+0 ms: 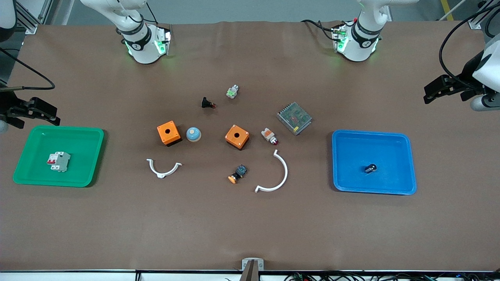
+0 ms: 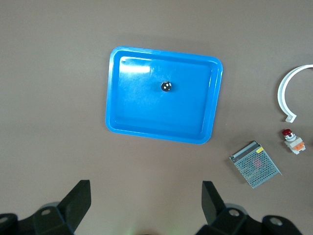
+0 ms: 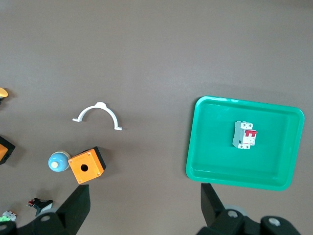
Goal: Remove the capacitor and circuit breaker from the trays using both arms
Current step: 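Reach the left gripper to the capacitor while the right gripper reaches the breaker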
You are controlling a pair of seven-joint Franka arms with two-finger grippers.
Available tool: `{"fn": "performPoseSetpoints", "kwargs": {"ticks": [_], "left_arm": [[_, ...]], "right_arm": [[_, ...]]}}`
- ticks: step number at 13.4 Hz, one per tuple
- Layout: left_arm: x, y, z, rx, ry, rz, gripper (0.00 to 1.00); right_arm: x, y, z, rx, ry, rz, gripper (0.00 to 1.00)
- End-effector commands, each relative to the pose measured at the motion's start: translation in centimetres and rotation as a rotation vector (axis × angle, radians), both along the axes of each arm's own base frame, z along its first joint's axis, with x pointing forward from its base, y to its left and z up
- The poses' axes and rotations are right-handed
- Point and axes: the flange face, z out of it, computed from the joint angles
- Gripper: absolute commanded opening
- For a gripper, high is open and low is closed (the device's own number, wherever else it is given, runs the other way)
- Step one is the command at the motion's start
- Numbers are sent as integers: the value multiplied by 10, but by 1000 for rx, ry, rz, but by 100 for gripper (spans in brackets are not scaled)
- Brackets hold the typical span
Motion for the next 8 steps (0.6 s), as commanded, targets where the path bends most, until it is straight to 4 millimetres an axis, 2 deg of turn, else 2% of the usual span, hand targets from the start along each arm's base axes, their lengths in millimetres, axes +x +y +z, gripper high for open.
{"fn": "performPoseSetpoints", "kwargs": {"ticks": [1,5,8], "left_arm": [[-3,-9,7,-13,3,-8,100],[2,0,0,-1,14,0,100],[21,3,-32,5,59,5,100]], "right_arm": [[-3,0,7,2,-11,0,100],[-3,0,7,2,-11,0,100],[-3,0,7,2,-11,0,100]]}}
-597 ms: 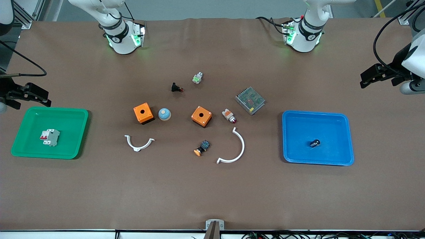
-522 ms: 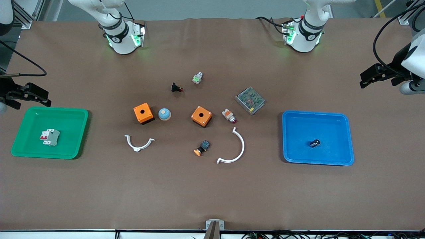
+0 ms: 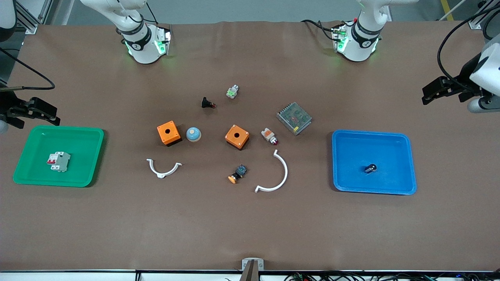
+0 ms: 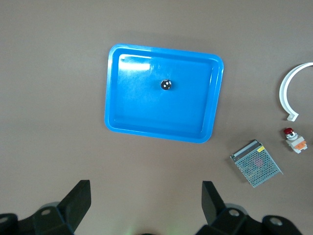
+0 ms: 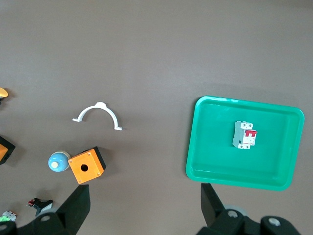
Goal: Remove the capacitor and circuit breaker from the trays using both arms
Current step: 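Reach the left gripper to the capacitor while the right gripper reaches the breaker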
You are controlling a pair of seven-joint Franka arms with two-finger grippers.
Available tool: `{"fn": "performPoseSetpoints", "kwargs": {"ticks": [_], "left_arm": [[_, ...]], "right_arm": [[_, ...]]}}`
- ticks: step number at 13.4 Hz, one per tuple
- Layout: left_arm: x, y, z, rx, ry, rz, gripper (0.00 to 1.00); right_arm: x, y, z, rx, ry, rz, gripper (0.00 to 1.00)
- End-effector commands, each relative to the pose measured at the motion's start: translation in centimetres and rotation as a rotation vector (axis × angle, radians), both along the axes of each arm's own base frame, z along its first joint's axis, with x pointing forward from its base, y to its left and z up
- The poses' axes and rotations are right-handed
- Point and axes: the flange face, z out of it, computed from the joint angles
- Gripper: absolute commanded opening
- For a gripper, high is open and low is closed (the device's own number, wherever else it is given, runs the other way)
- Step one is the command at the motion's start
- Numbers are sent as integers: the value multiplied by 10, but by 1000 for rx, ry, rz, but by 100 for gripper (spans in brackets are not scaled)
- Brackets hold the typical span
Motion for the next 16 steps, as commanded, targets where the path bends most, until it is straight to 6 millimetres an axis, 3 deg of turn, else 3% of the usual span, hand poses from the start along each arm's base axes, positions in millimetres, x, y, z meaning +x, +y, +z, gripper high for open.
{"fn": "performPoseSetpoints", "kwargs": {"ticks": [1,4,7,10,12,14,16], "left_arm": [[21,2,-29,17,40,5,100],[50,2,-81,68,59,15,100],[64,2,-132,72,102,52,100],[65,2,-190,66,112,74,100],[60,-1,-233,59,97,78,100],[46,6,-280,47,63,78,100],[35,14,-305,28,24,92,99]], "right_arm": [[-3,1,7,2,-11,2,100],[-3,3,7,2,-11,7,100],[-3,-2,4,4,-2,-3,100],[7,-13,-23,-29,44,-23,100],[24,-46,-57,-39,75,-65,100],[41,-89,-108,-32,108,-115,100],[53,-135,-161,-23,130,-114,100]]}}
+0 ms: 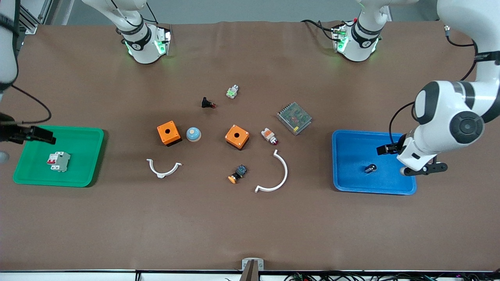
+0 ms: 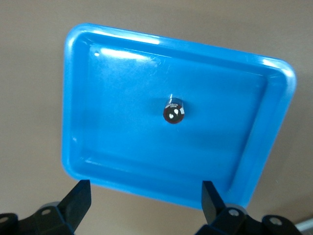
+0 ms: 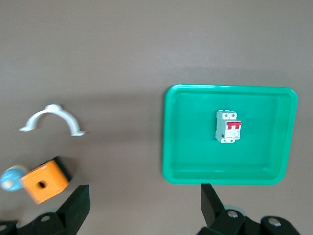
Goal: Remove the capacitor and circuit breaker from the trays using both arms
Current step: 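Reach the left gripper to the capacitor while the right gripper reaches the breaker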
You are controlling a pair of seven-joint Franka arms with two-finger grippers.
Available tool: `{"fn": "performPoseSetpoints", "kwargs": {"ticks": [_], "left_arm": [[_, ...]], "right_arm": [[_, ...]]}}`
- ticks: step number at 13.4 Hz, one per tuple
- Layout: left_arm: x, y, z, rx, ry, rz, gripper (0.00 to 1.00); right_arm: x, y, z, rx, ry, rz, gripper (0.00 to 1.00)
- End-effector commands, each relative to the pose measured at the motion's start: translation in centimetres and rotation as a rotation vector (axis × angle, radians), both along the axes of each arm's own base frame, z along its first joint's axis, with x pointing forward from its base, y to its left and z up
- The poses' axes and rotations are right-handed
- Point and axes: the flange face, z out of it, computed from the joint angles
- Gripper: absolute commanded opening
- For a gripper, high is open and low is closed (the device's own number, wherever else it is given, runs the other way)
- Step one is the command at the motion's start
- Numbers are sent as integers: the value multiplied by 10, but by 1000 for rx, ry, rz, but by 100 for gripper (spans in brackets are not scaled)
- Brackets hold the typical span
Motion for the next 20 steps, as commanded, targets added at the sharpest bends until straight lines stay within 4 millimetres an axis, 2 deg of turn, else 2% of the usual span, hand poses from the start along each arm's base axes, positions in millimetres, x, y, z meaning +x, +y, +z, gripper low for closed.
{"fn": "performPoseSetpoints", "kwargs": {"ticks": [1,3,5,7,9,12,15,18,20], "left_arm": [[-20,7,-20,-9,-58,12,96],[-19,3,-41,-24,-111,6,85],[-18,-1,-69,-39,-142,0,71],[-17,-3,-89,-67,-166,26,69],[-16,-3,-97,-72,-174,29,69],[-14,-3,-112,-77,-192,26,67],[-11,-4,-118,-81,-202,29,64],[-9,-4,-121,-83,-216,28,62],[-8,-5,-120,-83,-219,26,55]], "right_arm": [[16,-57,-63,9,18,21,100],[21,-96,-105,17,13,44,100],[22,-123,-128,15,-11,90,100],[20,-146,-152,17,-21,162,100],[17,-162,-177,25,-12,157,100],[8,-191,-201,15,-52,177,99],[-4,-199,-224,45,-24,156,98],[-14,-193,-242,70,7,140,97],[-19,-188,-252,93,18,129,97]]}}
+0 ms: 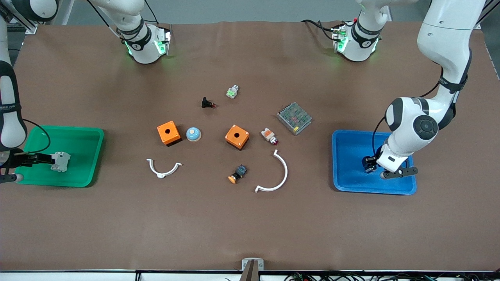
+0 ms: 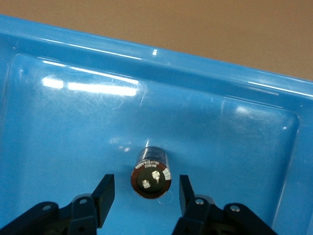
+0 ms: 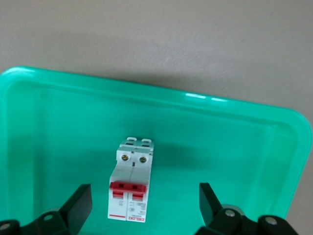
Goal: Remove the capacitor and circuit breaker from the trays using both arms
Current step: 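Grasp the black capacitor with the left gripper while the right gripper grasps the breaker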
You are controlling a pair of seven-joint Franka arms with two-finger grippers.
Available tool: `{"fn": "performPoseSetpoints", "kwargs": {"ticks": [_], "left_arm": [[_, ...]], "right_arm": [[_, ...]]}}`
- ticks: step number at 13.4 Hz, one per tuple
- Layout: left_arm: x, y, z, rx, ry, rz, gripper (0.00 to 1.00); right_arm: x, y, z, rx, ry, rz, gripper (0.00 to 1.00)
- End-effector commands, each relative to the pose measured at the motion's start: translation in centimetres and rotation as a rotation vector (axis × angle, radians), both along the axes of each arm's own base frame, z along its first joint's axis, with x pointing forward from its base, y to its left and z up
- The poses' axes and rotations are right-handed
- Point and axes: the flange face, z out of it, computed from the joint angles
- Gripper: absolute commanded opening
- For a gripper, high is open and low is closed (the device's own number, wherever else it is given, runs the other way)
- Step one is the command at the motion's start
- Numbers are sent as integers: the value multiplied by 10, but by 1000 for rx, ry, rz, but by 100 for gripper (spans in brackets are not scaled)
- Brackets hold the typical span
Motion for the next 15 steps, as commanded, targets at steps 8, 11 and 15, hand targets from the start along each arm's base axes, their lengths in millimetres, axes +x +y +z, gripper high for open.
{"fn": "performPoseSetpoints", "kwargs": {"ticks": [8,11,15], "left_arm": [[5,-5,4,-11,-22,7,0],[9,-10,30,-16,-59,0,0],[14,-25,81,-14,-34,-22,0]], "right_arm": [[-7,9,-18,22,-41,-61,76],[-9,11,-20,28,-22,-59,71],[-13,13,-22,33,25,-81,56]]}}
